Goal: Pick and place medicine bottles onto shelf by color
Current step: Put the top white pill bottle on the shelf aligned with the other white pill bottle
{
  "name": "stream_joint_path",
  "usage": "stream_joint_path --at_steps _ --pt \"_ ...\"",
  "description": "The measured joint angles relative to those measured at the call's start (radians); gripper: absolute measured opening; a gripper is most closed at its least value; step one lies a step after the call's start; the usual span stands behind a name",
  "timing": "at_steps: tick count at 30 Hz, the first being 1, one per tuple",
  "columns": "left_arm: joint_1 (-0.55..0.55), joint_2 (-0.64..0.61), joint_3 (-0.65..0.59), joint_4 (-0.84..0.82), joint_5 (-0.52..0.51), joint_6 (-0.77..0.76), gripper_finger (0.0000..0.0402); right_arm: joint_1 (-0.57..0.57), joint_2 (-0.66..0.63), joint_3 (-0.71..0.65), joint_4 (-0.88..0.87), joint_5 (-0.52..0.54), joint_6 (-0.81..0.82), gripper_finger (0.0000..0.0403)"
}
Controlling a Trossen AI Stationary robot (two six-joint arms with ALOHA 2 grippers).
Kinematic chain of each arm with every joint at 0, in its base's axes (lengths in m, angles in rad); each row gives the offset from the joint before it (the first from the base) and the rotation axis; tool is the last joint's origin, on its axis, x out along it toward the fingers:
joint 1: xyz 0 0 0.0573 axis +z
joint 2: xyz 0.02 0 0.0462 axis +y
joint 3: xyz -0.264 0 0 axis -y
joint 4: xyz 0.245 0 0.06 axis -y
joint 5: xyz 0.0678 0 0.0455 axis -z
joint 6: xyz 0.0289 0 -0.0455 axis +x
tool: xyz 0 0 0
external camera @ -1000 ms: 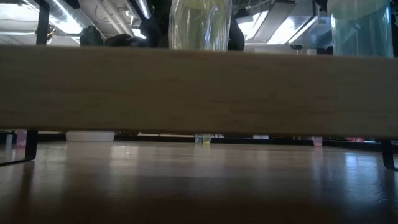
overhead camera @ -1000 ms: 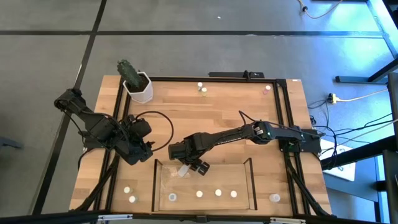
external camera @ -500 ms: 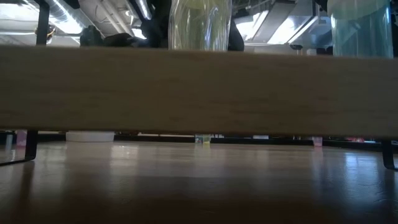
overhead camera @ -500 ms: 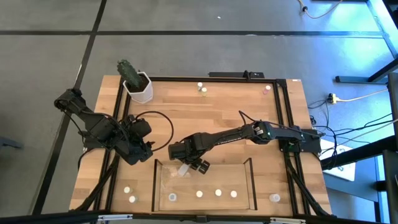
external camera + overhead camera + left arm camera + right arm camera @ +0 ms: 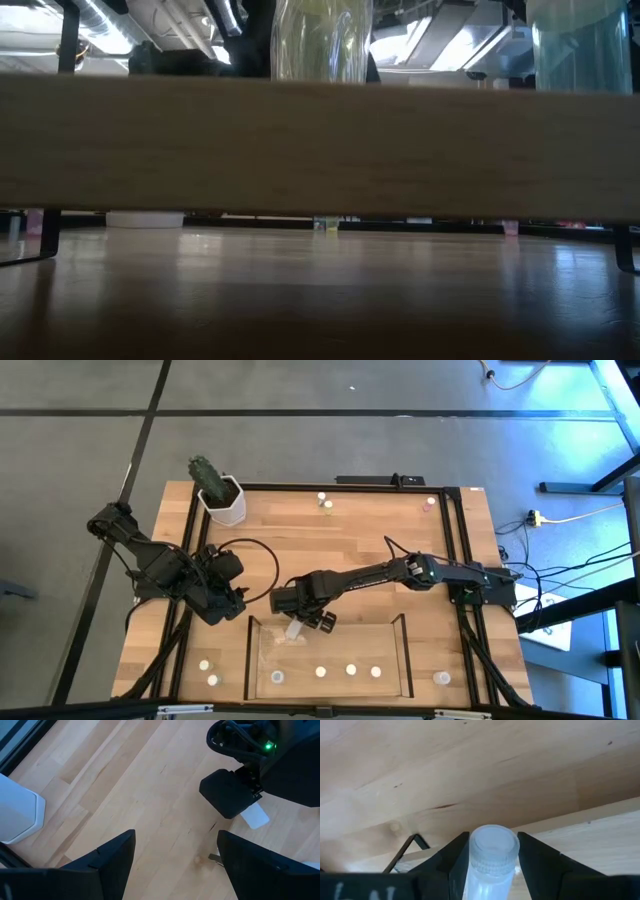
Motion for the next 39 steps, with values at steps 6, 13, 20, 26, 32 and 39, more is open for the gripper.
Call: stream_joint_path --at_steps 6,13,20,26,32,39 --pt "0.000 0.000 0.000 0.000 0.000 0.000 0.0275 -0.004 -0.005 0.006 -0.003 0.027 -0.066 0.0164" --pt "0.000 0.000 0.000 0.000 0.000 0.000 0.0275 -0.011 -0.043 0.007 -0.018 0.083 -0.154 0.0164" --pt "0.000 0.000 0.000 0.000 0.000 0.000 0.0275 -0.011 -0.105 0.008 -0.085 0.254 -0.260 0.0164" --pt "0.000 0.000 0.000 0.001 0.000 0.000 0.0275 -0.010 -0.139 0.008 -0.150 0.314 -0.339 0.0165" --pt "0.000 0.000 0.000 0.002 0.000 0.000 0.0275 -0.005 -0.160 0.008 -0.205 0.316 -0.391 0.0165" --pt "0.000 0.000 0.000 0.003 0.000 0.000 0.0275 0.007 -0.168 0.008 -0.239 0.391 -0.492 0.0165"
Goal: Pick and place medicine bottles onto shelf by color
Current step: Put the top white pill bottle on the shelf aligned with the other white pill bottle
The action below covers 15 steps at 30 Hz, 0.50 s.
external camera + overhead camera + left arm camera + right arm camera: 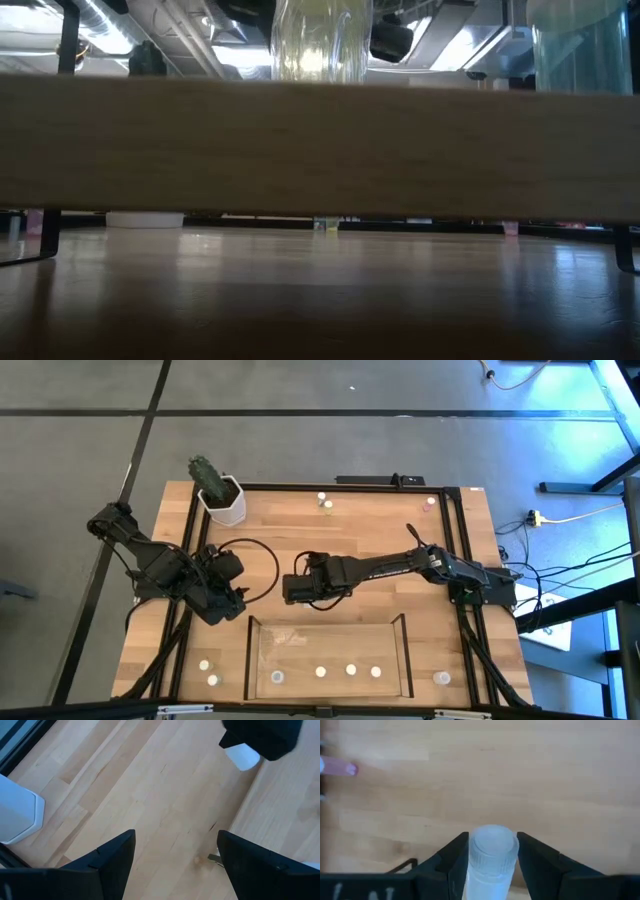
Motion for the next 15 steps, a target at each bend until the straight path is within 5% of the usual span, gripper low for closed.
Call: stream_joint_path --at_steps 5,15 --pt "0.000 0.000 0.000 0.000 0.000 0.000 0.0275 0.012 0.000 0.000 -0.003 0.073 -0.061 0.0165" --pt "0.000 0.000 0.000 0.000 0.000 0.000 0.0275 0.098 0.000 0.000 0.008 0.412 -0.099 0.0165"
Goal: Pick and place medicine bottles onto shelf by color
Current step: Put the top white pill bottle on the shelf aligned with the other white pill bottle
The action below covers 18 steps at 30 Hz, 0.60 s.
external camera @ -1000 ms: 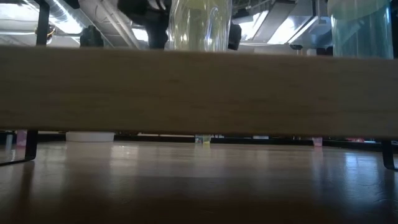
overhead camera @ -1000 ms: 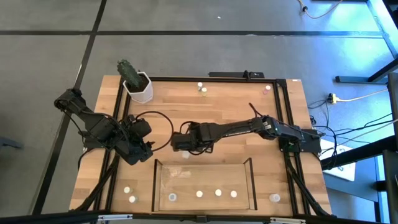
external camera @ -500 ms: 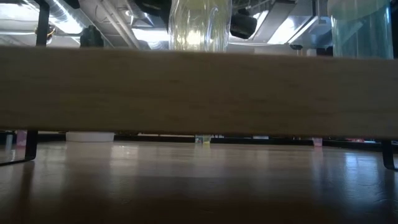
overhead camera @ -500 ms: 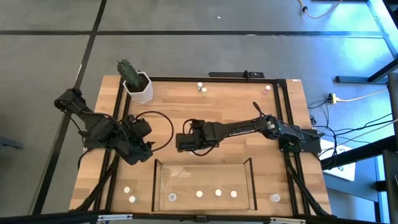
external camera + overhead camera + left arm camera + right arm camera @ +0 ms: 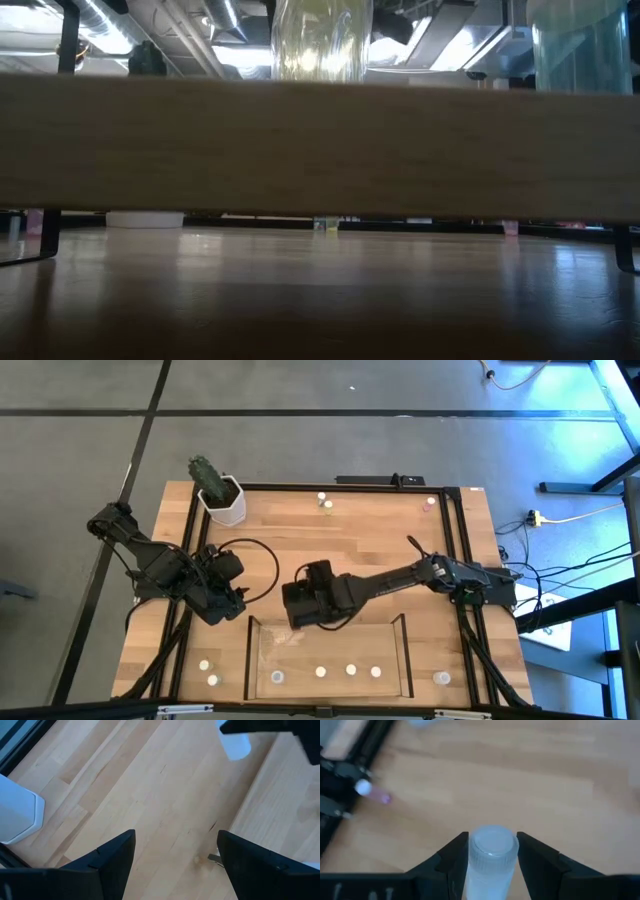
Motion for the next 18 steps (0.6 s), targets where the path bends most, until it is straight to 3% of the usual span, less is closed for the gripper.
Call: stream_joint_path --at_steps 7,18 --pt "0.000 0.000 0.000 0.000 0.000 0.000 0.0275 0.066 0.000 0.000 0.017 0.210 -0.105 0.0165" --pt "0.000 0.000 0.000 0.000 0.000 0.000 0.0275 0.080 0.000 0.000 0.070 0.266 -0.146 0.0154"
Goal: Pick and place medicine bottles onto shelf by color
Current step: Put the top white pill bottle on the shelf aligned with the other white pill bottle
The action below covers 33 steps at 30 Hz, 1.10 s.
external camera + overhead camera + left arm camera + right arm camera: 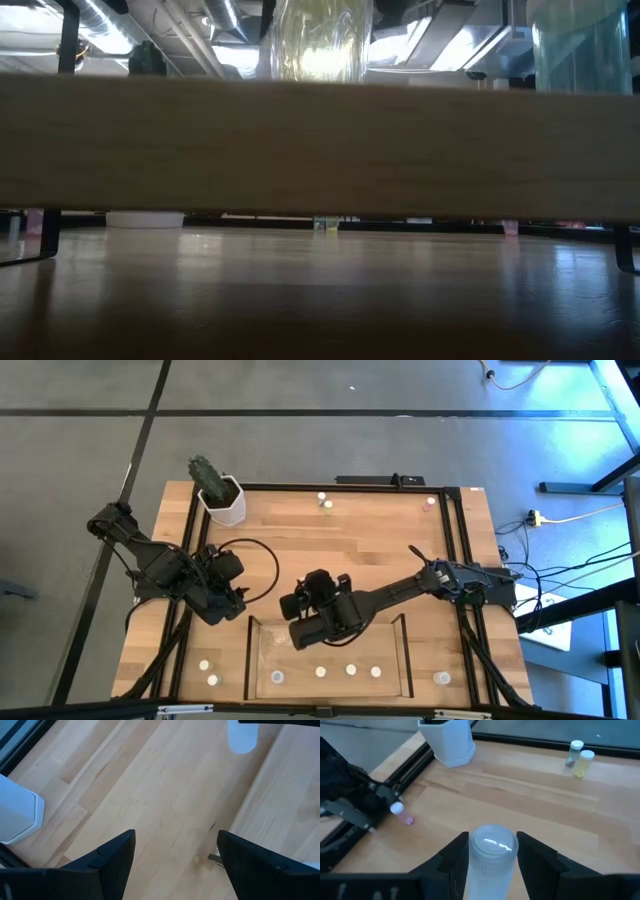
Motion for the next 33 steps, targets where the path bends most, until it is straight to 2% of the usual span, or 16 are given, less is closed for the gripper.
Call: stream_joint_path --at_steps 8,23,33 --pt "0.000 0.000 0.000 0.000 0.000 0.000 0.0275 0.000 0.000 0.000 0.014 0.003 -0.085 0.0157" --pt "0.000 0.000 0.000 0.000 0.000 0.000 0.0275 0.000 0.001 0.000 0.169 -0.048 -0.363 0.0153" --pt "-0.016 -0.004 0.000 -0.013 -0.006 0.060 0.0275 0.002 0.001 0.000 0.184 -0.050 -0.366 0.0155"
